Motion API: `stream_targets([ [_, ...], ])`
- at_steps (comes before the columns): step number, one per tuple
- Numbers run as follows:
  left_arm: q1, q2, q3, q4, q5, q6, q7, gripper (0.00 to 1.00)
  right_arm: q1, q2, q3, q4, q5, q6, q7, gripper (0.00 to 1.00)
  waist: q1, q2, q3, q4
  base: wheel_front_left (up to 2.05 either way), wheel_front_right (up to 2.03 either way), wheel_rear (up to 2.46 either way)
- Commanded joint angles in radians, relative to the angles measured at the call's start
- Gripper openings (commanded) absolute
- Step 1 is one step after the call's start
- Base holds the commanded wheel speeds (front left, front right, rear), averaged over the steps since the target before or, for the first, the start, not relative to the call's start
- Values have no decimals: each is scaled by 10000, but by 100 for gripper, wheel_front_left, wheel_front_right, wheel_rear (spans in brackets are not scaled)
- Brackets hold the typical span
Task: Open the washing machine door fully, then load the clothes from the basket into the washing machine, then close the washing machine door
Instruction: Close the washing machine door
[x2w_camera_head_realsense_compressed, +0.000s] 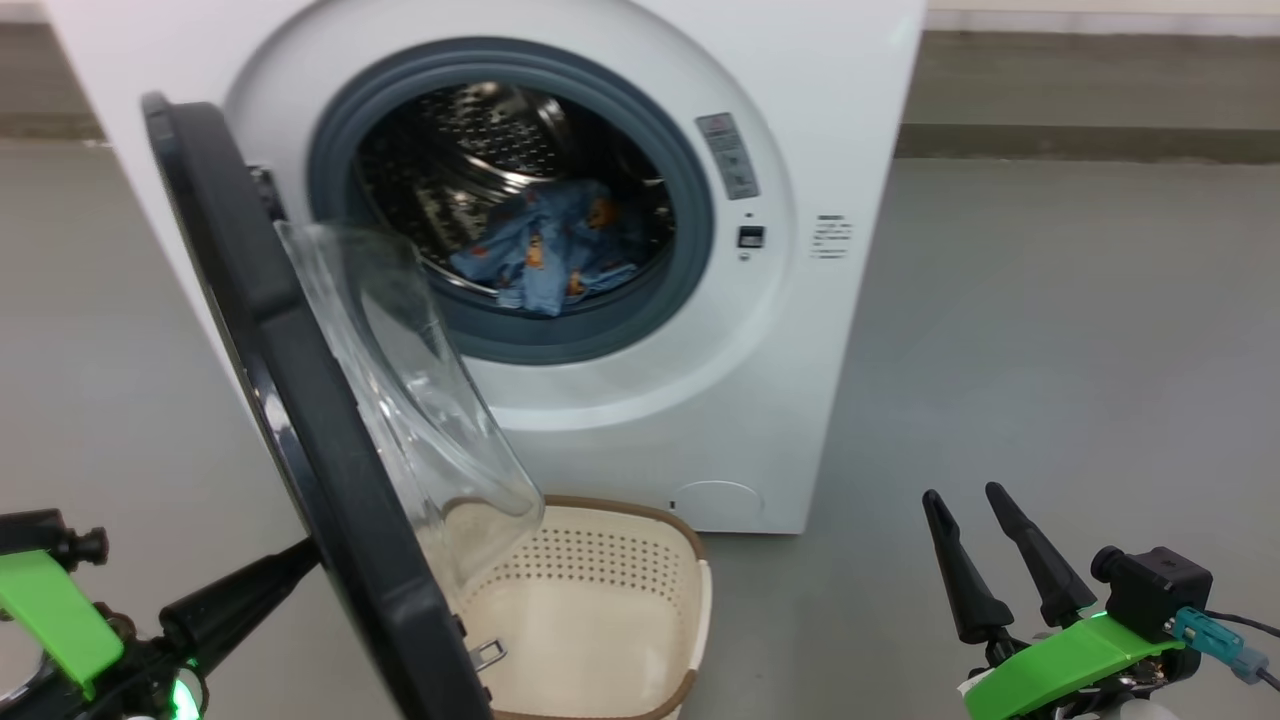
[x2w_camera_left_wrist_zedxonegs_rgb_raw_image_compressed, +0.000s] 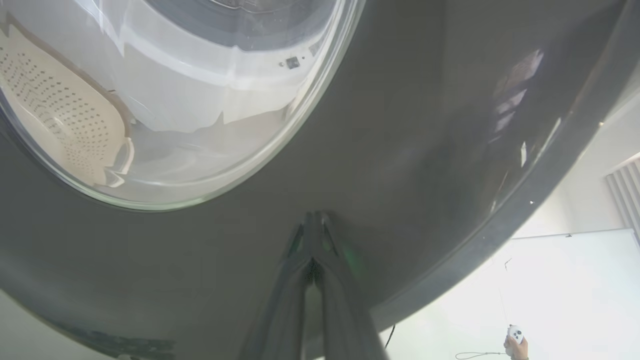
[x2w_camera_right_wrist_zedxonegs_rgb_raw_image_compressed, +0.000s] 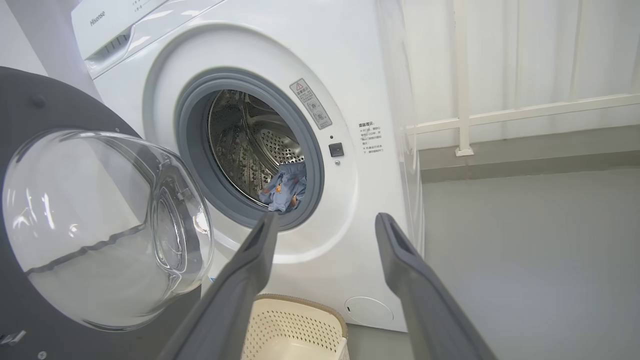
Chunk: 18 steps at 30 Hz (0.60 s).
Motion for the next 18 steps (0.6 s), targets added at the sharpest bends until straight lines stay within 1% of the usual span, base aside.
stream_targets([
  [1, -321, 74, 225, -396, 14, -125, -57, 0, -310, -131, 113, -272, -130, 75, -82, 100, 1, -1, 31, -699, 0, 0, 0],
  [4, -331, -15, 241, -403, 71, -202, -212, 0, -320, -146, 118, -286, -144, 75, -82, 100, 1, -1, 45, -995, 0, 0, 0],
  [13, -752, -475, 404, -127, 293, -707, -1147, 0, -396, -189, 259, -267, -157, 75, -82, 100, 1, -1, 166, -2174, 0, 0, 0],
  [18, -1090, -576, 465, 257, 558, -1028, -1713, 0, -453, -253, 298, -269, -155, 75, -82, 100, 1, -1, 223, -2590, 0, 0, 0],
])
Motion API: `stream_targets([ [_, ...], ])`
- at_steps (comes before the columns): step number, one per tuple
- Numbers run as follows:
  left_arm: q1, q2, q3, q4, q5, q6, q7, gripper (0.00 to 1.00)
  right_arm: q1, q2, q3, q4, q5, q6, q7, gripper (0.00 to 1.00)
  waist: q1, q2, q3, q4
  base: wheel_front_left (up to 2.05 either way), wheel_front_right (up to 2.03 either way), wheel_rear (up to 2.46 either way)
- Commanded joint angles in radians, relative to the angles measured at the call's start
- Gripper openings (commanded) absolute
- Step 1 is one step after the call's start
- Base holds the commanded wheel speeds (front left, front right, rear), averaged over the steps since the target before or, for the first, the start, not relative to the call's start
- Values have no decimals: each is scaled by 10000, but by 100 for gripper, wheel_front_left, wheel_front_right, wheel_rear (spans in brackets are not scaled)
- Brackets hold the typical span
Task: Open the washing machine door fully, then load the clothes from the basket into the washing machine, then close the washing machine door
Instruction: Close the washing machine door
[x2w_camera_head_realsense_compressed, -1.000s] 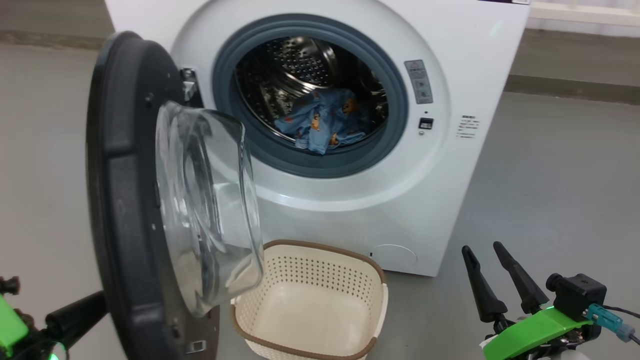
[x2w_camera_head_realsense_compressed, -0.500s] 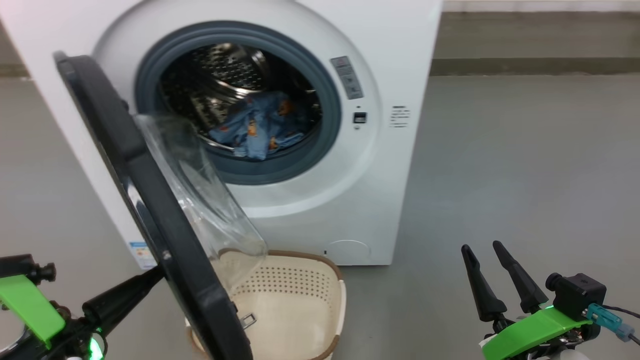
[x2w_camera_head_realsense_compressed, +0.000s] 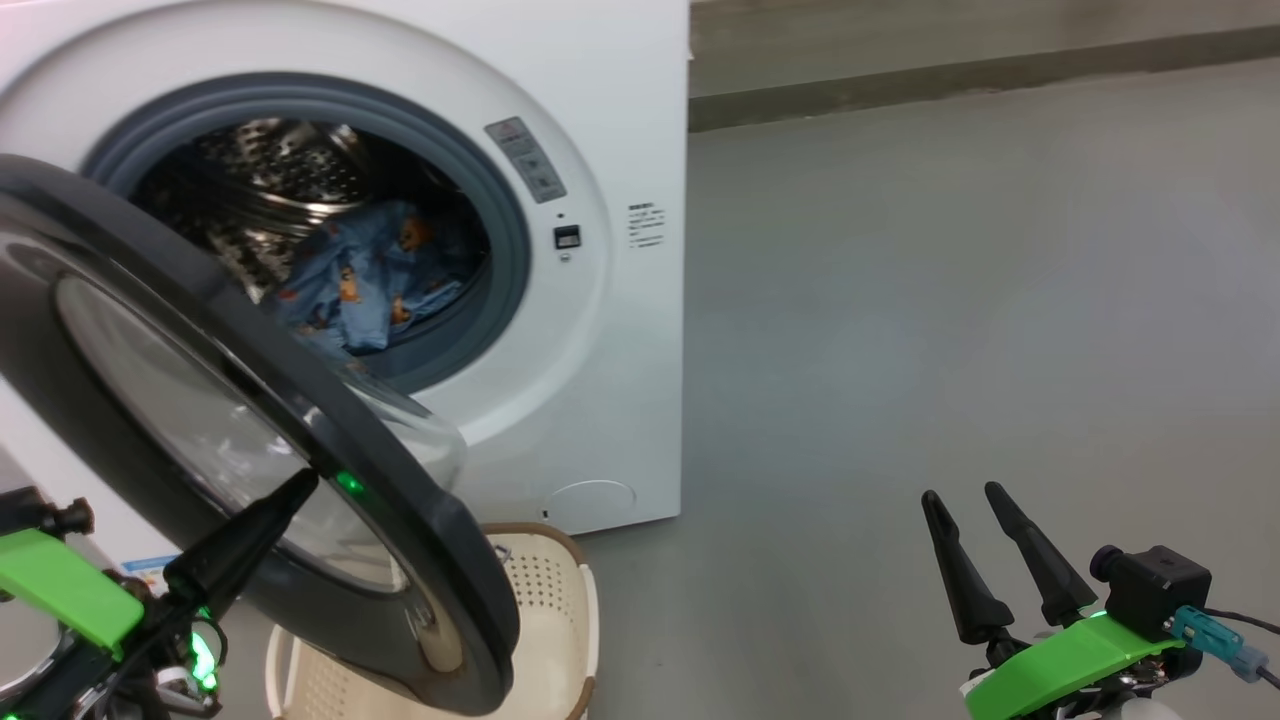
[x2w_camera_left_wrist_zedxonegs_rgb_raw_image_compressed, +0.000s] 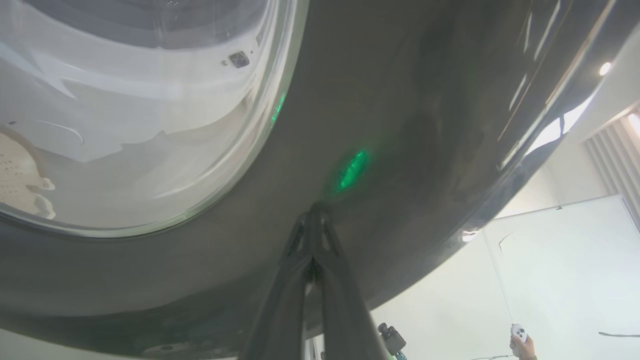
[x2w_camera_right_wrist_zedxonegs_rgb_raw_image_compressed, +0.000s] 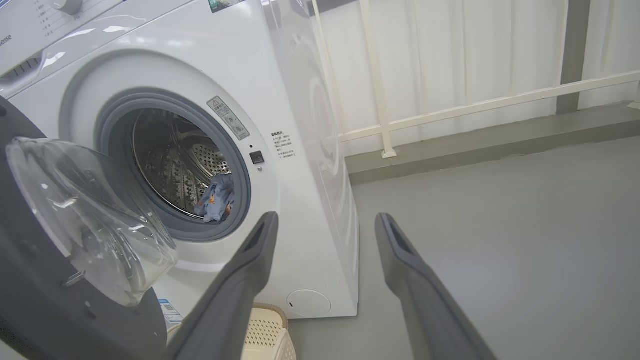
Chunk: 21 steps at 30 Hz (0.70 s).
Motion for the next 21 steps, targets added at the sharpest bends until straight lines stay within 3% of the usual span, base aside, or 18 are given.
stream_targets([
  [1, -585, 163, 281, -196, 54, -98, -73, 0, -430, -149, 191, -264, -147, 75, -82, 100, 1, 0, 78, -315, 0, 0, 0],
  [8, -842, 79, 246, 197, 199, -350, -389, 0, -444, -166, 151, -236, -143, 75, -82, 100, 1, 0, 94, -334, 0, 0, 0],
  [18, -949, 147, 125, 357, 574, -781, -684, 0, -436, -159, 196, -163, -139, 75, -82, 100, 1, 0, -7, 238, 0, 0, 0],
  [19, -945, 163, 114, 361, 652, -837, -746, 2, -436, -166, 202, -154, -126, 75, -82, 100, 1, 0, -25, 307, 0, 0, 0],
  [21, -937, 169, 96, 379, 740, -921, -825, 33, -437, -182, 208, -148, -109, 75, -82, 100, 1, 0, -62, 440, 0, 0, 0],
])
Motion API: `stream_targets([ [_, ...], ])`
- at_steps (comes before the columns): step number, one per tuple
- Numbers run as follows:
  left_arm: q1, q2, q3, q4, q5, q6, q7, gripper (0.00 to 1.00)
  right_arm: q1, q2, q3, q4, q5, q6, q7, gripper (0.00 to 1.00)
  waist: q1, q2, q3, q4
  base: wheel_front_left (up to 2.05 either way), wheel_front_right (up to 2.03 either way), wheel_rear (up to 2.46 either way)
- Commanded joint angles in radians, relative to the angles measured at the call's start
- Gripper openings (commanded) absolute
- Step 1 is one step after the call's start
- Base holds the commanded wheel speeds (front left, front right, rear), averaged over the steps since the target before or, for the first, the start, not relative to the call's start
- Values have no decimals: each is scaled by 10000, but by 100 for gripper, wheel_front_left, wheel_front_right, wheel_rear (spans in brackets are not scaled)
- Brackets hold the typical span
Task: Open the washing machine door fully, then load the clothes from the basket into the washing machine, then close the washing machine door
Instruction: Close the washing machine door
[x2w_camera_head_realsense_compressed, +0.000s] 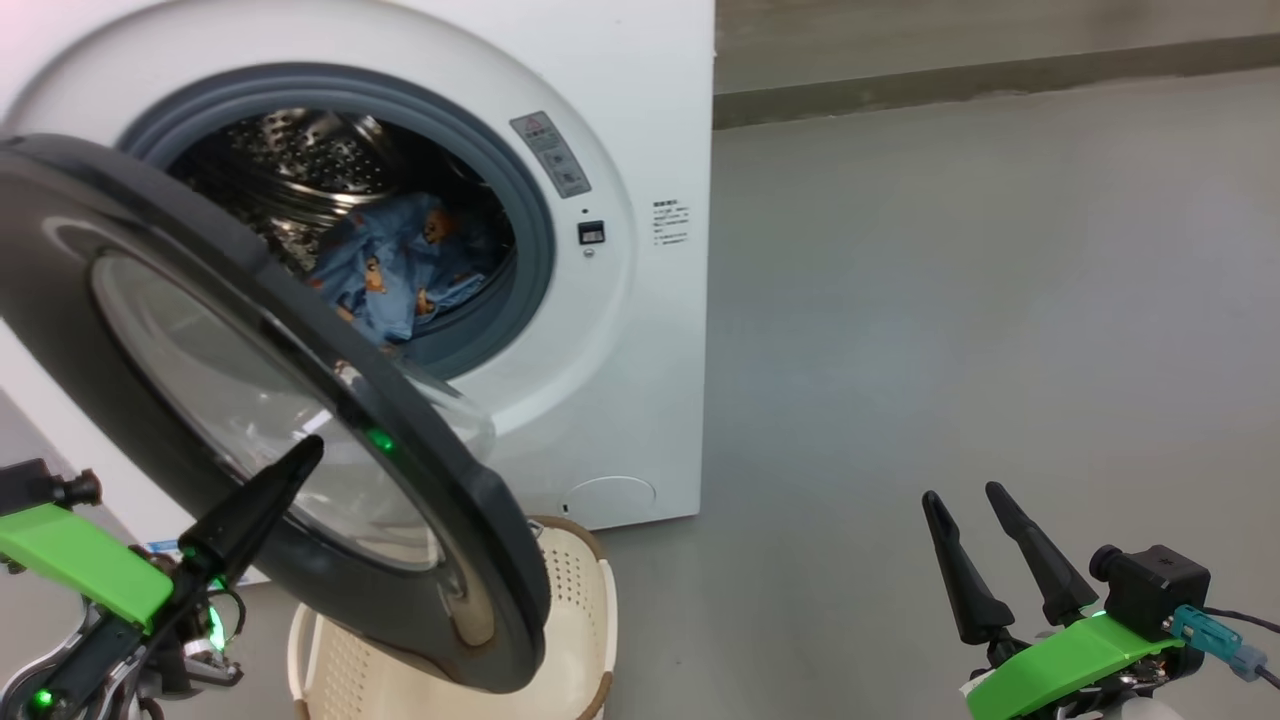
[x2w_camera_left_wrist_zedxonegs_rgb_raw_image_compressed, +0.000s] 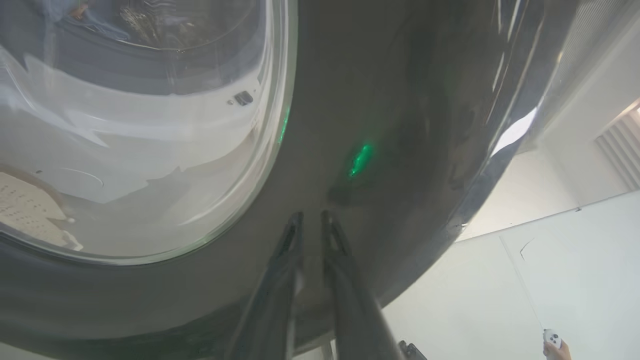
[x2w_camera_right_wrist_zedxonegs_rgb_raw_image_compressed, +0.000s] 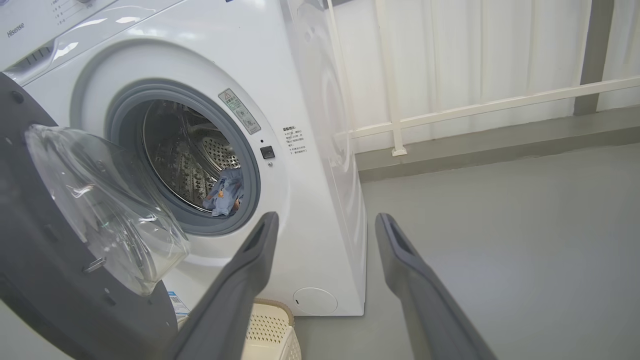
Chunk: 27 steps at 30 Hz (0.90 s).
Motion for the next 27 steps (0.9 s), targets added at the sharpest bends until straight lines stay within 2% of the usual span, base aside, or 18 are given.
stream_targets([
  [1, -392, 326, 303, -219, 152, -163, -121, 49, -412, -149, 198, -195, -25, 75, -82, 100, 1, 0, -91, 255, 0, 0, 0],
  [3, -386, 355, 315, -219, 240, -257, -220, 92, -417, -170, 191, -195, -10, 75, -82, 100, 1, 0, -127, 381, 0, 0, 0],
  [4, -373, 380, 324, -244, 315, -318, -297, 100, -415, -179, 188, -197, -4, 75, -82, 100, 1, 0, -144, 440, 0, 0, 0],
  [9, -302, 529, 345, -455, 825, -571, -783, 100, -382, -207, 140, -212, 9, 75, -82, 100, 1, 0, -207, 651, 0, 0, 0],
  [13, -137, 789, 291, -870, 1951, -896, -1942, 100, -384, -213, 123, -238, 11, 75, -82, 100, 1, 0, -216, 775, 0, 0, 0],
  [19, 417, 978, 80, -1412, 3697, -1019, -4440, 100, -382, -210, 125, -288, -4, 75, -82, 100, 1, 0, -188, 857, 0, 0, 0],
  [23, 1109, 1515, -878, -1887, 4880, -1025, -6381, 100, -409, -260, 92, -333, -5, 75, -82, 100, 1, 0, -115, 871, 0, 0, 0],
  [27, 1733, 1857, -1765, -1654, 5583, -1027, -8303, 100, -416, -273, 50, -345, -20, 75, -82, 100, 1, 0, -81, 865, 0, 0, 0],
])
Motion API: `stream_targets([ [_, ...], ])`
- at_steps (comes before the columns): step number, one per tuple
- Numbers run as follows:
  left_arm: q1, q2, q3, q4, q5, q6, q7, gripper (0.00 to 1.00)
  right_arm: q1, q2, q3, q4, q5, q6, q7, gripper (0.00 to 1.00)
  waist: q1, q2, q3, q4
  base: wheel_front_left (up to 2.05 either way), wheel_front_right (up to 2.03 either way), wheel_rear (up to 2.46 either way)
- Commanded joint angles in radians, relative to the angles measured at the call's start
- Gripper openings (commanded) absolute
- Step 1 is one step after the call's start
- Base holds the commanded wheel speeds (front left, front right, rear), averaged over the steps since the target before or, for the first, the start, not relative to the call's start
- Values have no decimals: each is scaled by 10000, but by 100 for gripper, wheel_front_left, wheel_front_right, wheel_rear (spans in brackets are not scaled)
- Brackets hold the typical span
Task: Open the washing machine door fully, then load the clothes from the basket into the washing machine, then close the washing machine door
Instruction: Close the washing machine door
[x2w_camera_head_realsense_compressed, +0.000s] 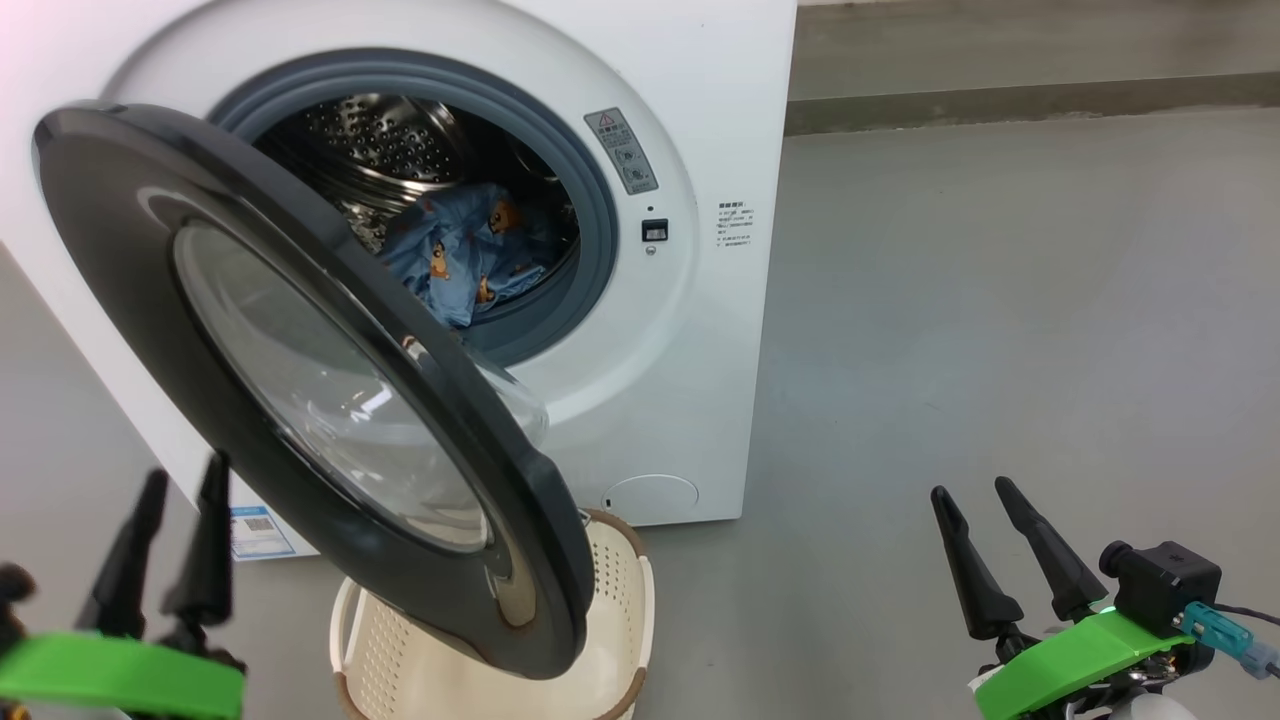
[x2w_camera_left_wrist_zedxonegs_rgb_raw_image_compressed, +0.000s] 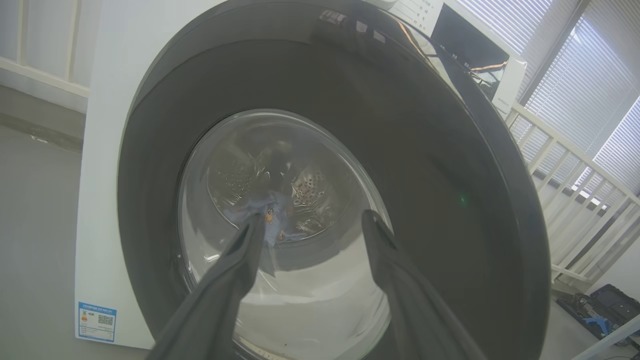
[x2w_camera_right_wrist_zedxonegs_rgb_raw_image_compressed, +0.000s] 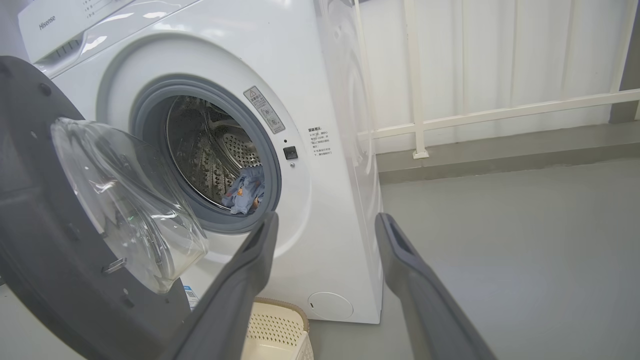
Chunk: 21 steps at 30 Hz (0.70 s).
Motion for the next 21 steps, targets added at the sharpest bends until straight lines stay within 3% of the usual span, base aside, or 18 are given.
stream_targets([
  [1, -111, 481, 59, -59, 405, -47, -594, 100, -414, -168, 109, -275, -28, 75, -82, 100, 0, 0, 10, -5, 0, 0, 0],
  [6, 278, 677, -856, 1133, 1303, -48, -2774, 100, -485, -220, 109, -295, -45, 75, -82, 100, 0, 0, 53, -50, 0, 0, 0],
  [8, 346, 724, -1095, 1570, 1597, -49, -3169, 100, -527, -226, 125, -301, -50, 75, -82, 100, 0, 0, 64, -88, 0, 0, 0],
  [21, 194, 677, -1528, 2521, 2142, -49, -3763, 100, -468, -268, 32, -305, -81, 75, -82, 100, 0, 0, 89, -129, 0, 0, 0],
])
